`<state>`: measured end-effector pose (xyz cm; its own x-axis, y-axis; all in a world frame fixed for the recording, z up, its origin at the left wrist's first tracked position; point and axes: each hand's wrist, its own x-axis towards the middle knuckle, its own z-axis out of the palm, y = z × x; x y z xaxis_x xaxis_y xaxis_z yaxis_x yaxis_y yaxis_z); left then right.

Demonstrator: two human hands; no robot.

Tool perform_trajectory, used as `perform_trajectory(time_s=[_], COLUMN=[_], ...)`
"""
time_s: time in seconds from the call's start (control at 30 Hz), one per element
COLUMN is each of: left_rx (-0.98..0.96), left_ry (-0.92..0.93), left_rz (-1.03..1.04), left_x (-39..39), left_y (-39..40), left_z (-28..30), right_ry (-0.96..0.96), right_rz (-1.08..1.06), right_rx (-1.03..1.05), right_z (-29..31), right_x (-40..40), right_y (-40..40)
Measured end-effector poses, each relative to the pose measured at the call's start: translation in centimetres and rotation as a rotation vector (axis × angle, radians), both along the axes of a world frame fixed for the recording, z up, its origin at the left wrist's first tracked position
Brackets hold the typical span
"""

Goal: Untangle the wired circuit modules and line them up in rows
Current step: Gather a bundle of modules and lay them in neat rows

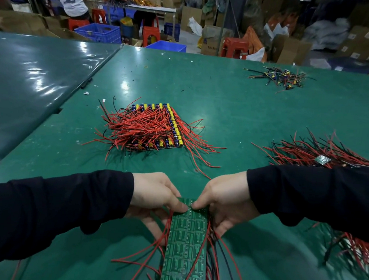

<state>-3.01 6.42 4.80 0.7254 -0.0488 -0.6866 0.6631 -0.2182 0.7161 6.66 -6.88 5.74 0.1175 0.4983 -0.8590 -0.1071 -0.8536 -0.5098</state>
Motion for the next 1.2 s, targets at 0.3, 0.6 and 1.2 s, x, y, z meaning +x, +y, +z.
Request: perform_trajectory(time_s=[0.3, 0.6, 1.2], left_rx=[0.039, 0.133, 0.064], left_ry=[-0.018, -0.013, 0.019], left_rz=[-0.008, 0.010, 0.019], left_x=[0.2, 0.2, -0.2], left_y=[0.0, -0.5, 0.4], left_z=[-0.1, -0.4, 0.5], right_ry=[-0.095, -0.170, -0.046], right_rz=[0.039, 0.035, -0.200], right_rx=[-0.011, -0.008, 0.164], right_z=[0.6, 0.7, -0.6], right_x=[-0.3, -0.7, -1.4], right_y=[0.2, 0.5, -1.7])
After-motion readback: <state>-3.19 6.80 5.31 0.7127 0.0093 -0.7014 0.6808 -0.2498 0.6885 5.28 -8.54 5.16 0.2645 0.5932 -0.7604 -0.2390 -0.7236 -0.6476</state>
